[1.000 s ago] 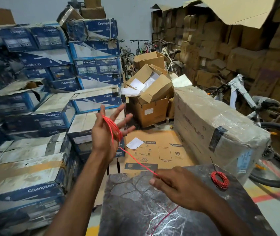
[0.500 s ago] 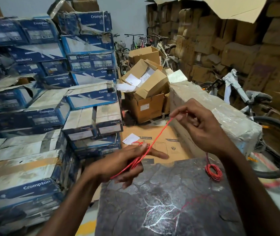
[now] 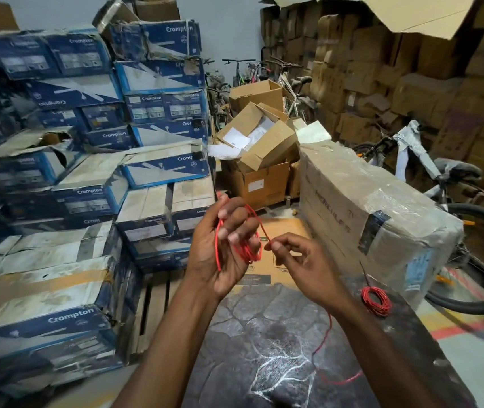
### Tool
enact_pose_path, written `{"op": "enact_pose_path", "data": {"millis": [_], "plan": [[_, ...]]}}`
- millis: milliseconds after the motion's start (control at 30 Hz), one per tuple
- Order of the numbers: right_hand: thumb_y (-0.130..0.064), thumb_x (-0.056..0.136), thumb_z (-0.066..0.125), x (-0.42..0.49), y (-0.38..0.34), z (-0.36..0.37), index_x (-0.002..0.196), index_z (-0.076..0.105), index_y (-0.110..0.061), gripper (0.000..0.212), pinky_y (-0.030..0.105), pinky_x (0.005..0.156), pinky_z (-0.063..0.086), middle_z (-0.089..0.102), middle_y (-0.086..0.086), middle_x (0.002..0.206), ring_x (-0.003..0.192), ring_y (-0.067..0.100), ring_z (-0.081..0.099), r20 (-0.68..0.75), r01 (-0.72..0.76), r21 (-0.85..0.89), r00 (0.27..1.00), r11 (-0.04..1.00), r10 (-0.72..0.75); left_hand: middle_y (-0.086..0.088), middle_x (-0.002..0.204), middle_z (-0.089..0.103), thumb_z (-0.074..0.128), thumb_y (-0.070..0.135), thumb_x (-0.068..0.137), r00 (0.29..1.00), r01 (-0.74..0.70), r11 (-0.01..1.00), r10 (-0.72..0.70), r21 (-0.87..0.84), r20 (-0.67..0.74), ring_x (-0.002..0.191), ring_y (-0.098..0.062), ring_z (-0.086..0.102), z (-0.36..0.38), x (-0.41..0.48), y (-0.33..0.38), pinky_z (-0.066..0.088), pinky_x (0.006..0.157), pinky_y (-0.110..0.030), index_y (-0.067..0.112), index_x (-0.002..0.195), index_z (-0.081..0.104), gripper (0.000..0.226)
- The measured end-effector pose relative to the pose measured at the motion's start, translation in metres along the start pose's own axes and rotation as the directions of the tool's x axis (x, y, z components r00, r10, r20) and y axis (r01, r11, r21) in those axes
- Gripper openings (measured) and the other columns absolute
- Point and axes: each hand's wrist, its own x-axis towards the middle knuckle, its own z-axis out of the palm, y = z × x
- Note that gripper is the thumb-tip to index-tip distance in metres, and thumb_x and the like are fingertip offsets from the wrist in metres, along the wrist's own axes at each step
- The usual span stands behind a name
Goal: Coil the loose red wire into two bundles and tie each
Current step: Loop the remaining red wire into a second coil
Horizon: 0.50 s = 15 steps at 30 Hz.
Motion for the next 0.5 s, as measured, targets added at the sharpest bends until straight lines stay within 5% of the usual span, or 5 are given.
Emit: {"op": "enact_pose_path", "data": {"millis": [200,333,433,500], "plan": [[-0.038,0.104,0.056,-0.012,0.004,-0.002,0.086,0.074,-0.022,0.03,0.026,0.059,0.038,0.053,-0.006,0.06,0.059,0.008,0.048,0.083,-0.027,0.0,0.996,1.0,0.027,-0.001,0.083,0.074,0.039,0.025,0.107,0.972,-0.124,0.992,0.12,-0.01,-0.201,0.086,-0.021,0.075,-0.014,0.014,0.002,0.064,0.068,-0.046,0.017,0.072,0.053,0.038],[-0.045,0.104,0.056,-0.021,0.004,-0.005,0.086,0.07,-0.02,0.033,0.031,0.054,0.027,0.04,0.006,0.058,0.055,0.014,0.035,0.174,-0.029,0.031,0.984,0.999,0.023,-0.014,0.123,0.072,0.035,0.02,0.105,0.922,-0.174,0.966,0.227,0.189,-0.312,0.123,-0.039,0.063,-0.015,0.027,0.009,0.048,0.091,-0.073,0.02,0.07,0.044,0.036],[-0.053,0.102,0.055,-0.026,-0.001,-0.011,0.092,0.07,-0.021,0.037,0.042,0.053,0.025,0.04,0.02,0.062,0.054,0.02,0.033,0.245,0.017,-0.051,0.969,0.999,-0.004,-0.009,0.131,0.07,0.031,0.025,0.106,0.867,-0.106,0.888,0.303,0.448,-0.396,0.128,-0.034,0.06,-0.023,0.035,0.013,0.039,0.102,-0.074,0.024,0.072,0.042,0.036],[-0.055,0.1,0.055,-0.025,-0.008,-0.017,0.094,0.07,-0.02,0.039,0.043,0.049,0.024,0.038,0.014,0.057,0.051,0.02,0.032,0.29,0.01,-0.055,0.957,0.998,0.007,-0.003,0.125,0.073,0.032,0.026,0.105,0.82,-0.011,0.736,0.394,0.676,-0.415,0.125,-0.025,0.063,-0.033,0.037,0.013,0.033,0.111,-0.067,0.025,0.074,0.042,0.033]]}}
